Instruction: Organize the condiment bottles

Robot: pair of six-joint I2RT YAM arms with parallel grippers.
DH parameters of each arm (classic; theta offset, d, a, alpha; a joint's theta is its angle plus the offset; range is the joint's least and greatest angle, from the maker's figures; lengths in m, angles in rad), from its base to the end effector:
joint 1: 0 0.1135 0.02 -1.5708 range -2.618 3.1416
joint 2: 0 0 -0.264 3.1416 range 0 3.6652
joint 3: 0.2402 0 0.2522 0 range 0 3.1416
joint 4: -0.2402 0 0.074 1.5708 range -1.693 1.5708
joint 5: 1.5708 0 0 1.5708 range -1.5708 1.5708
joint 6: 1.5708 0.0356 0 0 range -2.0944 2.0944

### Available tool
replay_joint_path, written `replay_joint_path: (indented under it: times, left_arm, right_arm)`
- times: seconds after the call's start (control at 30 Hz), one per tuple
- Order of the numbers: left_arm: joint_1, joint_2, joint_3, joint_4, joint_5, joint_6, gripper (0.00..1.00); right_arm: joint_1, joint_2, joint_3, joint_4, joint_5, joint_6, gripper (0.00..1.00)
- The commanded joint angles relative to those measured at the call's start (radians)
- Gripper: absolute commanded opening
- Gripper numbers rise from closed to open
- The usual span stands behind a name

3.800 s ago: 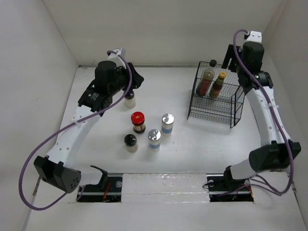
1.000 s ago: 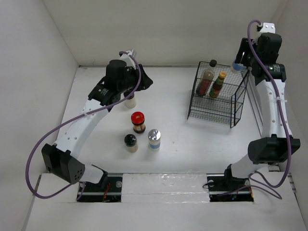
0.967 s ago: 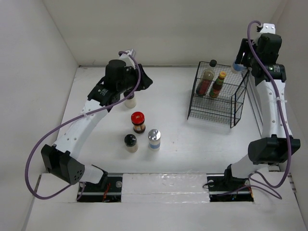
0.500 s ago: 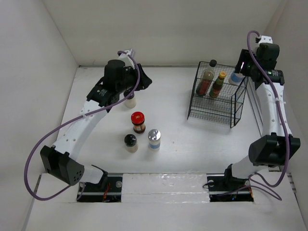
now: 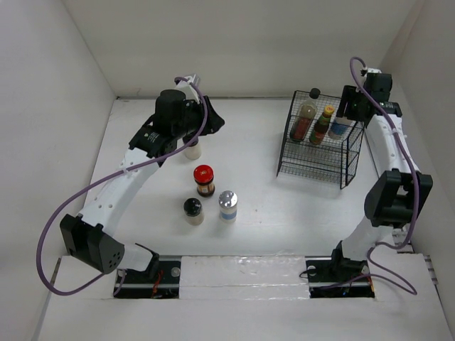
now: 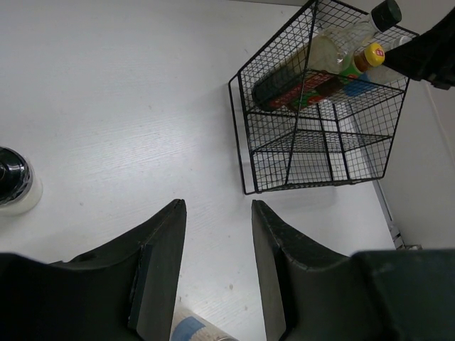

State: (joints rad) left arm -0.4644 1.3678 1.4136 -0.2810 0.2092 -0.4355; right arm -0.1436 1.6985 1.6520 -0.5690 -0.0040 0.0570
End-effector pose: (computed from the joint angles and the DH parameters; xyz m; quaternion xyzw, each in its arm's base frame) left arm 0.2779 -0.1475 0.4179 0.0759 0.7799 -0.3417 0.5189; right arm 0.3866 -0.0558 0.3606 0.0880 0.8837 -0.0181 0.4593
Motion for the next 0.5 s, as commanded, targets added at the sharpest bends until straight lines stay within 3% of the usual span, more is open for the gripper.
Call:
replay_joint_path:
  times: [0.0,0.23,0.47]
  left_arm:
    - [-0.002,-0.013,0.010,0.026,0.006,0.004,0.38]
    - [-0.002,-0.013,0.010,0.026,0.006,-0.005,0.38]
    - [-0.002,-0.013,0.039,0.008,-0.016,0.006,0.38]
  right_arm:
    - [-0.007,0.007,0.043,0.083,-0.010,0.009,0.34]
    - [-0.007,0.050,0.034,0.074,0.041,0.027,0.40]
    - [-0.007,0.089,0.065,-0.005,0.052,0.037,0.59]
